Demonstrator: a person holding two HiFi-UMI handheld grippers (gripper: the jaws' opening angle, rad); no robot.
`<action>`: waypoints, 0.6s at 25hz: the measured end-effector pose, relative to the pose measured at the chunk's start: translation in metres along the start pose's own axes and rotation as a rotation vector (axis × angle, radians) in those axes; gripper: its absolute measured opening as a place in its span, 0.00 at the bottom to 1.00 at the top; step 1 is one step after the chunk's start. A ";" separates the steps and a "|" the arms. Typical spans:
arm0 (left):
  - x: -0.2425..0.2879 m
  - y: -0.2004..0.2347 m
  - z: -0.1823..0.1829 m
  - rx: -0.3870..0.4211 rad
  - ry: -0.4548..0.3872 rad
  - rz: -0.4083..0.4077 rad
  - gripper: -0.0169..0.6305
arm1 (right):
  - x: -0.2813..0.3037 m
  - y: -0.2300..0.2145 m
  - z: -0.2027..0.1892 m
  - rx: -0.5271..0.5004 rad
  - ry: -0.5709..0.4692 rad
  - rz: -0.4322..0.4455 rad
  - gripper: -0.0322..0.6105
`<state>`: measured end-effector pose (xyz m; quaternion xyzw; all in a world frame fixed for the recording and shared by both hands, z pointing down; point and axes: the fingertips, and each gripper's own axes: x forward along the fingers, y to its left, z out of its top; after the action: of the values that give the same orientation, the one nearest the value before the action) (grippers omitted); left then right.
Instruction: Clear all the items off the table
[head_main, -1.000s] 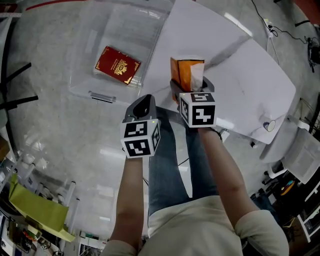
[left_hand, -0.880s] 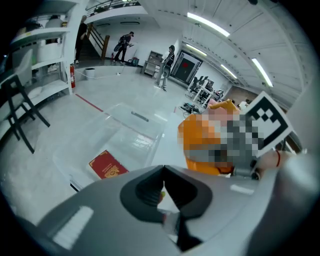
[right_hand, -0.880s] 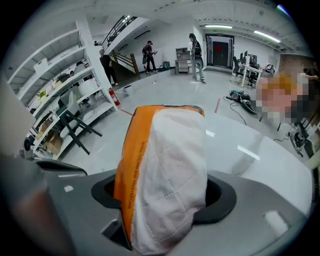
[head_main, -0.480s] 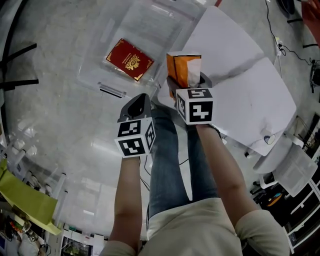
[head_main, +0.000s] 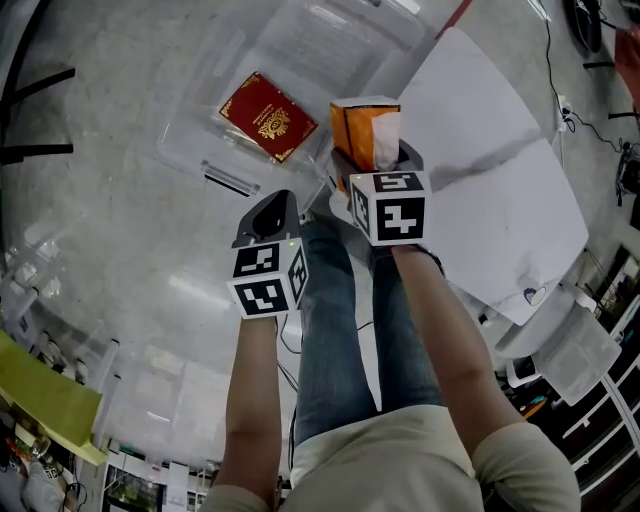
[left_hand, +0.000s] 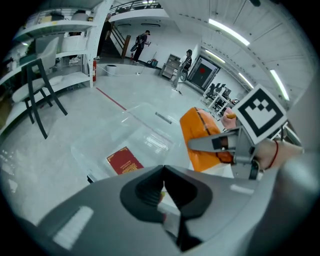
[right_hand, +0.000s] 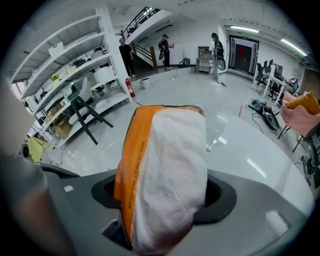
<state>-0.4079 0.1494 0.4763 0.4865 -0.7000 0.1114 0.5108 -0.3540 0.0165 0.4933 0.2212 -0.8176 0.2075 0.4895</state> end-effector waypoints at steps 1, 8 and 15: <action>0.002 0.003 0.000 -0.003 0.001 0.002 0.04 | 0.004 0.001 0.002 -0.007 0.003 0.000 0.61; 0.013 0.024 0.002 -0.034 0.002 0.007 0.04 | 0.032 0.011 0.021 -0.053 0.008 0.004 0.61; 0.026 0.039 0.003 -0.042 0.009 0.029 0.04 | 0.065 0.017 0.036 -0.096 0.032 0.006 0.61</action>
<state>-0.4406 0.1522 0.5093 0.4650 -0.7069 0.1062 0.5223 -0.4161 0.0000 0.5339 0.1916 -0.8192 0.1731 0.5120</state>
